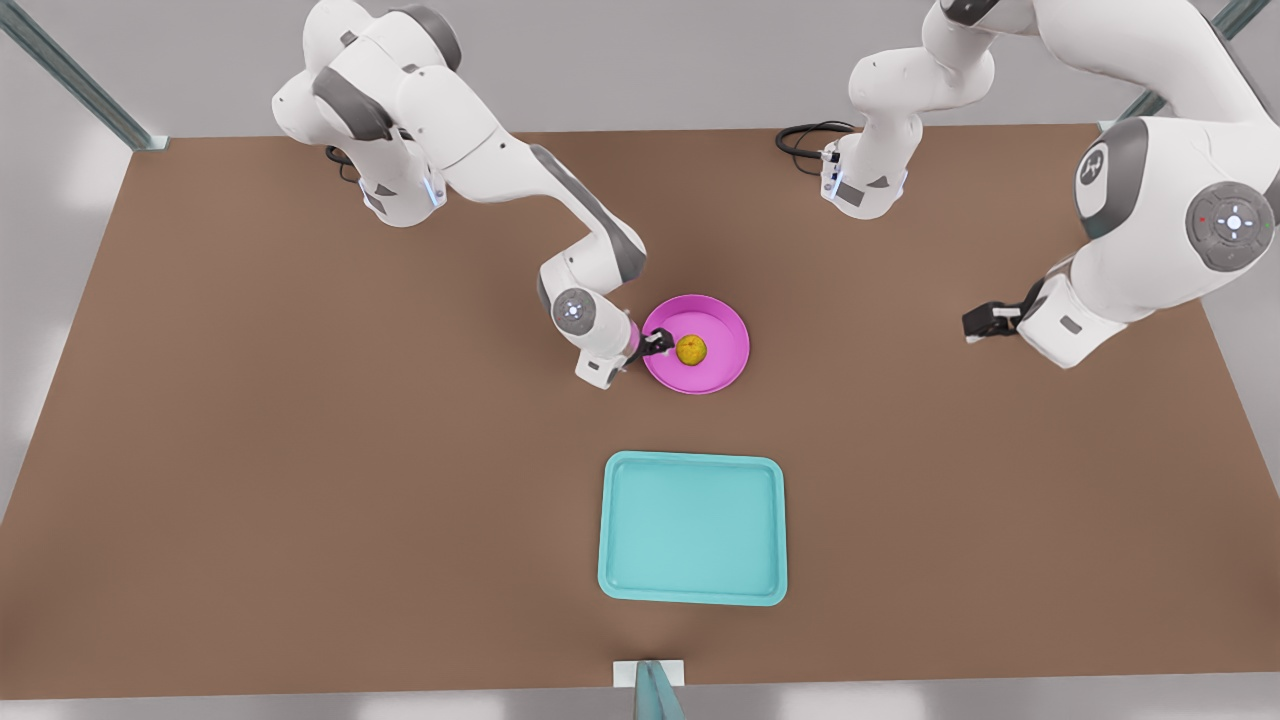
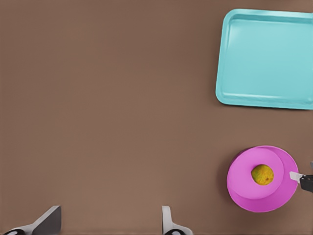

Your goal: Place the orange on the plate with the left arm and the plate on the tray with the right arm

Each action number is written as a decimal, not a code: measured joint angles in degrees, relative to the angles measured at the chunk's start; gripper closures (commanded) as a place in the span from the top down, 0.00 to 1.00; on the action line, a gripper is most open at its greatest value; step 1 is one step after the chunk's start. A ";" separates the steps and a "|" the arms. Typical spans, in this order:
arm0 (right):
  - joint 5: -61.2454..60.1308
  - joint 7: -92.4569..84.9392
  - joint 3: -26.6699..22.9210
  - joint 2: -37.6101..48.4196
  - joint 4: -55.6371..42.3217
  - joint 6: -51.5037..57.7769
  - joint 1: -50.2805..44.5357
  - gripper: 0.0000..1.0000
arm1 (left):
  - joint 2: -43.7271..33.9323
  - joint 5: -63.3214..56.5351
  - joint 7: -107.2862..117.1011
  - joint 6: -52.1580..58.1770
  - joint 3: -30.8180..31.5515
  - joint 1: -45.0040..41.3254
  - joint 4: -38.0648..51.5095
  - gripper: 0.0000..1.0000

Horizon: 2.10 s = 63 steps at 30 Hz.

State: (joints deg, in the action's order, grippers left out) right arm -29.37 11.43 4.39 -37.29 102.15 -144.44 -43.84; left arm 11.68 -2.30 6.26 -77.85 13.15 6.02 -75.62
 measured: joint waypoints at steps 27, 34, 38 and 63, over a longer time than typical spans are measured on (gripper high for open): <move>-0.26 3.63 0.38 -3.53 -1.41 -0.97 -1.42 0.21 | 1.03 -0.40 -3.03 2.56 -1.99 0.23 2.20 1.00; -0.36 3.69 1.35 -0.88 -2.00 -0.77 0.00 0.21 | 1.01 -2.02 -3.41 2.70 -1.74 -0.27 2.17 1.00; -0.53 3.79 1.41 -0.36 -4.81 -0.69 1.72 0.21 | -0.40 -1.91 -3.38 4.57 -1.57 -1.89 2.21 1.00; -11.64 8.35 5.82 -19.80 -34.29 -1.75 18.96 0.21 | 4.71 -2.69 -3.43 -4.28 -2.19 -1.54 2.29 1.00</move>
State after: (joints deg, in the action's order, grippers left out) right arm -41.00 19.78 10.21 -57.09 67.86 -146.18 -24.88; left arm 16.39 -4.99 2.83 -82.12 10.96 4.48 -73.33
